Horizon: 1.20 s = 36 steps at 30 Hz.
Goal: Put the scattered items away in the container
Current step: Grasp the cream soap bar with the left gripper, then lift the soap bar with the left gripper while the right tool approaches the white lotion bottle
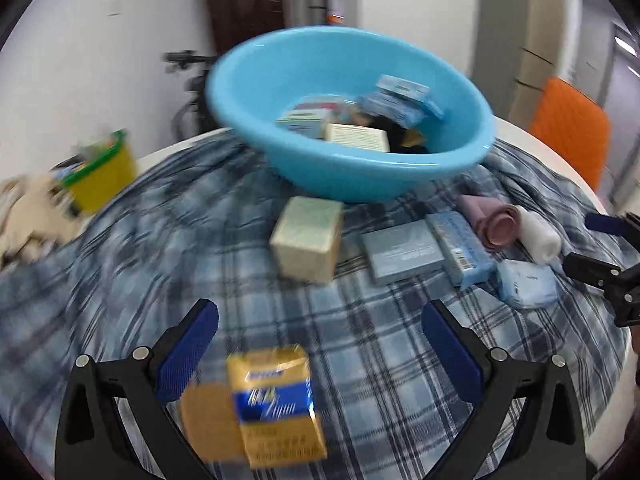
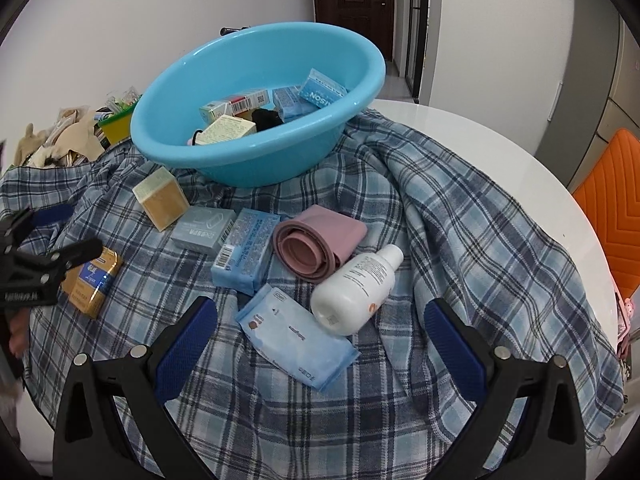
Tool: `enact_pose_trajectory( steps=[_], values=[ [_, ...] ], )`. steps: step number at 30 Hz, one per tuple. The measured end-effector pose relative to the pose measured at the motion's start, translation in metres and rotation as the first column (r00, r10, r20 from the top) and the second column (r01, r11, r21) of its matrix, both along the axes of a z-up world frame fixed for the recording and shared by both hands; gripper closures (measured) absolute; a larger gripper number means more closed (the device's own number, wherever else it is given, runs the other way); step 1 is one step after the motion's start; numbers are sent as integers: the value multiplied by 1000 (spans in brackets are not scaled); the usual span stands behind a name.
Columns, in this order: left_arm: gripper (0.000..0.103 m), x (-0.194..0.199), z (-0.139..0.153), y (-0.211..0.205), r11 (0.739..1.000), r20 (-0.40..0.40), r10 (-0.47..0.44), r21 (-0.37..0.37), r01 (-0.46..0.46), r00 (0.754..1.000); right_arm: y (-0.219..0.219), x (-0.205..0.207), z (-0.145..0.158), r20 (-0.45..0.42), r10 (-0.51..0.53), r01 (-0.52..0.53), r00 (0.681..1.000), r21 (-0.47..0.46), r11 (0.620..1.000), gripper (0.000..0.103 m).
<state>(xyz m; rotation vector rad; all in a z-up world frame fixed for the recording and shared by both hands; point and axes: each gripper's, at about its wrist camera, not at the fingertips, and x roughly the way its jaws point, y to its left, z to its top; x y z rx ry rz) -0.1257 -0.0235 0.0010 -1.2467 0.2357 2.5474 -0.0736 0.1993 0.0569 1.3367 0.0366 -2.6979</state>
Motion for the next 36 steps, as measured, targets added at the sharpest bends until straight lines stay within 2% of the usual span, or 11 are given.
enact_pose_trajectory(
  steps=[4, 9, 15, 18, 20, 23, 25, 28, 31, 33, 36],
  values=[
    [0, -21, -1, 4, 996, -38, -86, -3, 85, 996, 7, 1, -4, 4, -17, 17, 1000, 12, 1000, 0],
    [0, -48, -14, 11, 990, -54, -84, -119, 77, 995, 12, -3, -10, 16, -27, 27, 1000, 4, 1000, 0],
    [0, -73, -32, 7, 994, -7, -71, -84, 70, 997, 5, -7, -13, 21, -11, 11, 1000, 12, 1000, 0],
    [0, -77, -39, 11, 993, -1, -76, -94, 75, 997, 2, -9, -14, 21, -5, 5, 1000, 10, 1000, 0],
    [5, -78, -43, 13, 994, 5, -73, -86, 73, 997, 1, -10, -15, 22, -3, 3, 1000, 6, 1000, 0],
    [25, -81, -47, 12, 996, 28, -56, -68, 58, 998, -1, -13, -16, 27, -3, 2, 1000, 10, 1000, 0],
    [56, -80, -49, 12, 996, 21, -45, -72, 46, 999, -2, -15, -17, 27, -6, 6, 1000, 10, 1000, 0],
    [58, -75, -46, 10, 997, -14, -14, -79, 12, 1000, 0, -14, -16, 25, -12, 12, 1000, 4, 1000, 0],
    [58, -67, -35, 5, 998, -59, 40, -49, -43, 997, 3, -12, -14, 25, -20, 20, 1000, 1, 1000, 0],
    [58, -59, -26, 2, 998, -59, 64, -6, -65, 996, 5, -10, -13, 22, -24, 24, 999, 0, 1000, 0],
    [58, -41, -15, 0, 995, -42, 97, -4, -97, 994, 9, -5, -11, 14, -32, 32, 999, -13, 999, 0]
  ],
)
